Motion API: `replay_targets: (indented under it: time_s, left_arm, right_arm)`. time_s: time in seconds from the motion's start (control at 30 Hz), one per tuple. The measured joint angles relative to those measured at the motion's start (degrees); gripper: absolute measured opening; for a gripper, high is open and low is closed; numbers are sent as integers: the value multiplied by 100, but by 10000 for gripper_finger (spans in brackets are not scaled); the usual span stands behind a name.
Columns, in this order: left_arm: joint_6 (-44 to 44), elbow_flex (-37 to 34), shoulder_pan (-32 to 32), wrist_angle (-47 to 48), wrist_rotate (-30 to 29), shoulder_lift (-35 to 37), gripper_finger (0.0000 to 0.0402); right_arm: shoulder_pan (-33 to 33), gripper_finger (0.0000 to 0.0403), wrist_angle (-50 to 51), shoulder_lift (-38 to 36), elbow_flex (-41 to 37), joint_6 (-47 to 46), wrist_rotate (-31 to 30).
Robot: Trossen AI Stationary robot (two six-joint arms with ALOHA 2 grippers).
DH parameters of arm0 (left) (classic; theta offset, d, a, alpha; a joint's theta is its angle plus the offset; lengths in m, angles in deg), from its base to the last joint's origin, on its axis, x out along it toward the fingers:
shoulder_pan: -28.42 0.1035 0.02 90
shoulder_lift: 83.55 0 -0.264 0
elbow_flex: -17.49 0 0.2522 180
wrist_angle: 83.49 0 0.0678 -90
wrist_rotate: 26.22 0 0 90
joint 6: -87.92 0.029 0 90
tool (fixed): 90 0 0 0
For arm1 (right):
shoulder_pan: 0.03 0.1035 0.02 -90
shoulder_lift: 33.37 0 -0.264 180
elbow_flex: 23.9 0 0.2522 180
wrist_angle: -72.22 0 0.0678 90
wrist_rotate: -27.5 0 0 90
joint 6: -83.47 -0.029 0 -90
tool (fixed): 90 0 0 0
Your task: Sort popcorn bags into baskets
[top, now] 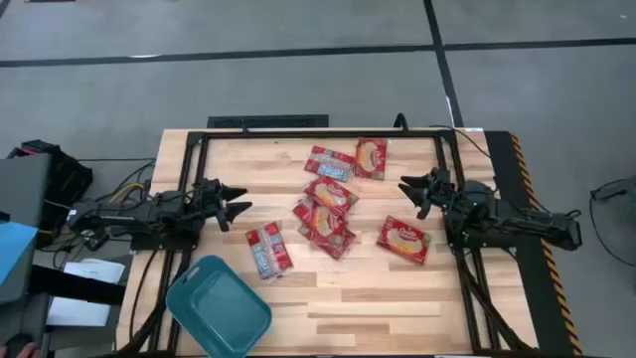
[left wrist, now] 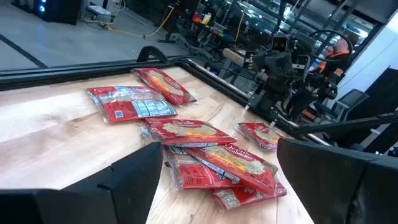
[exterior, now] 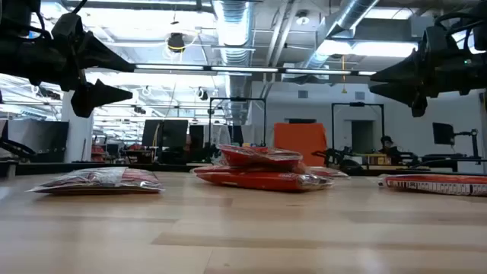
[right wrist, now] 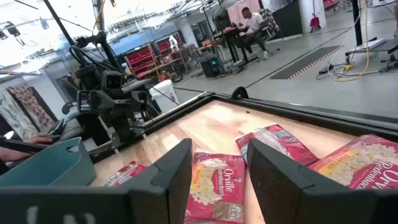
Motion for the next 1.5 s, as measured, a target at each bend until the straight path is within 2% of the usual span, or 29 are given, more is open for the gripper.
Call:
replay_targets:
  time_s: [0.4,0.87,1.5]
  left_arm:
    - [33,-1,0,-1,0,-2,306]
    - [7,-1,0,-1,0,0,306]
    - [-11,-2,0,-2,-30,-1,306]
  right_arm:
    - [2,190,0,0,0,0,0]
    - [2,178,1,-1,1,0,0]
    - [1,187,2,0,0,0,0]
